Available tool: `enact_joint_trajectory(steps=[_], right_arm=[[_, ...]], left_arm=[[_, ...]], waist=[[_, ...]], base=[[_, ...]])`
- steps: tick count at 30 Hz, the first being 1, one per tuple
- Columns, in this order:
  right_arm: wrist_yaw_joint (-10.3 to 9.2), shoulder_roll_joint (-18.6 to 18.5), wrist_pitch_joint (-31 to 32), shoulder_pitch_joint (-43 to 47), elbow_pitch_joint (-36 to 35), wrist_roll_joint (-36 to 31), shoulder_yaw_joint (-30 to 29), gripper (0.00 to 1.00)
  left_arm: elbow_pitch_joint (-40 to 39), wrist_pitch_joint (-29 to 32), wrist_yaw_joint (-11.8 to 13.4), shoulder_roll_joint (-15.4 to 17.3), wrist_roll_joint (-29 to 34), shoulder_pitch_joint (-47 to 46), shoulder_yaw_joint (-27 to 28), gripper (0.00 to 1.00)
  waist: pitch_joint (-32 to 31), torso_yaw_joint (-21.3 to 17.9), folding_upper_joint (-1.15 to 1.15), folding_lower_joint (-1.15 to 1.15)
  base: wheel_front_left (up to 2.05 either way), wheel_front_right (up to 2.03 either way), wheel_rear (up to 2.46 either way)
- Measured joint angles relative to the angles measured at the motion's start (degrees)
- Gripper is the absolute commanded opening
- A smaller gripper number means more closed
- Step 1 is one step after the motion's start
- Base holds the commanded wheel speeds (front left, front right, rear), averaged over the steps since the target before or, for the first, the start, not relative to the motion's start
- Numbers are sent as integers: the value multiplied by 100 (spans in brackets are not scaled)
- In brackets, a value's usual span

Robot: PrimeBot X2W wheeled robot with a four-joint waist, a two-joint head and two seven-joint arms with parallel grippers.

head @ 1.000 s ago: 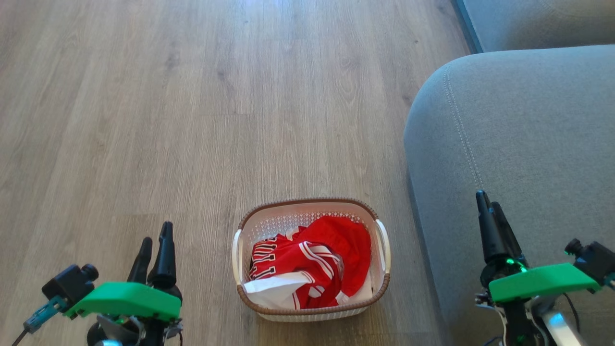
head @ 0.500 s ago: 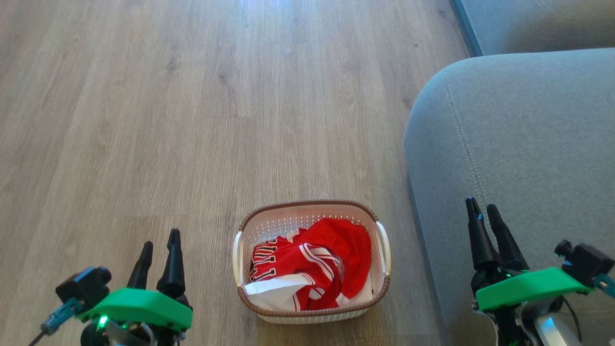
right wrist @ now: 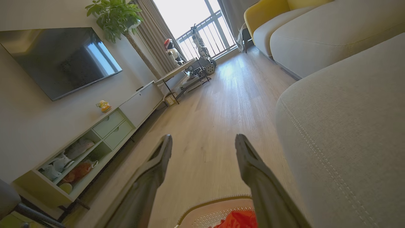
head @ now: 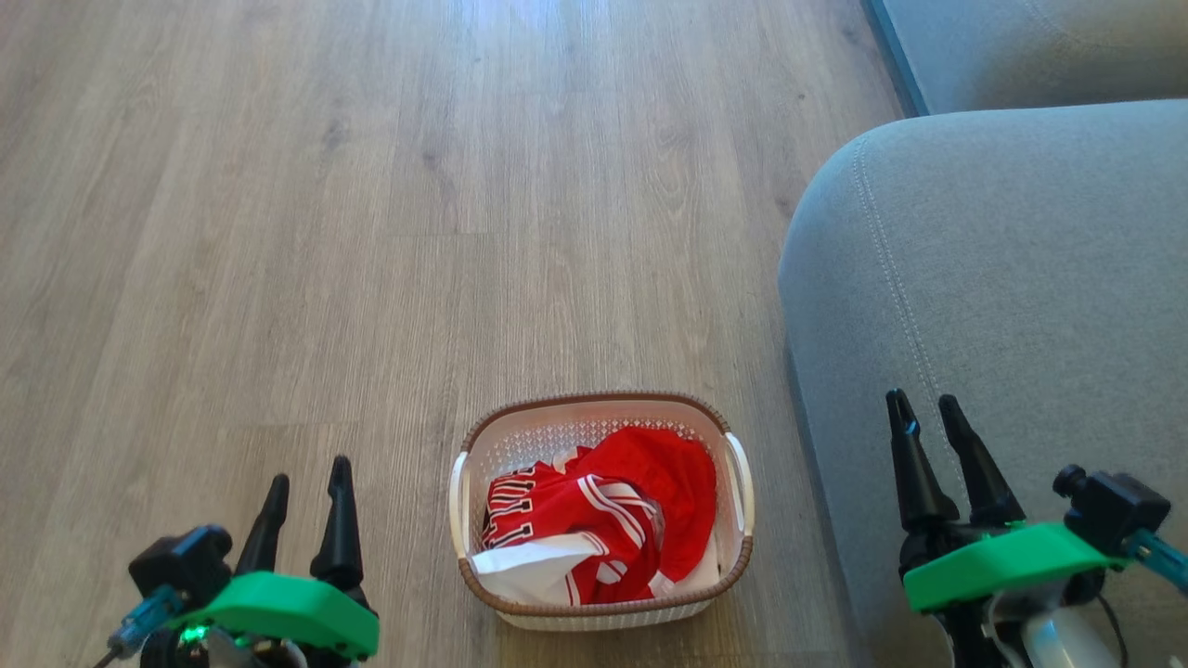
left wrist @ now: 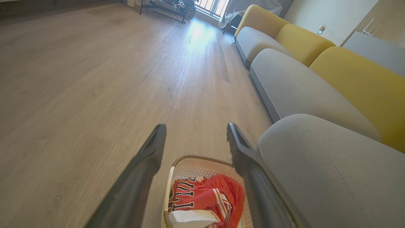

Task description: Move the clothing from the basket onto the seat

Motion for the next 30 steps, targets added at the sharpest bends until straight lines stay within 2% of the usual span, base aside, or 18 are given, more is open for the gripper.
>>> enact_joint_trajectory(steps=[30], right_arm=[[0,386,0,99,52,-2580,-587,100]], left_arm=[[-14,-479,-5,19,1612,165,5,100]], waist=[[23,-1,0,0]], base=[[0,0,0]])
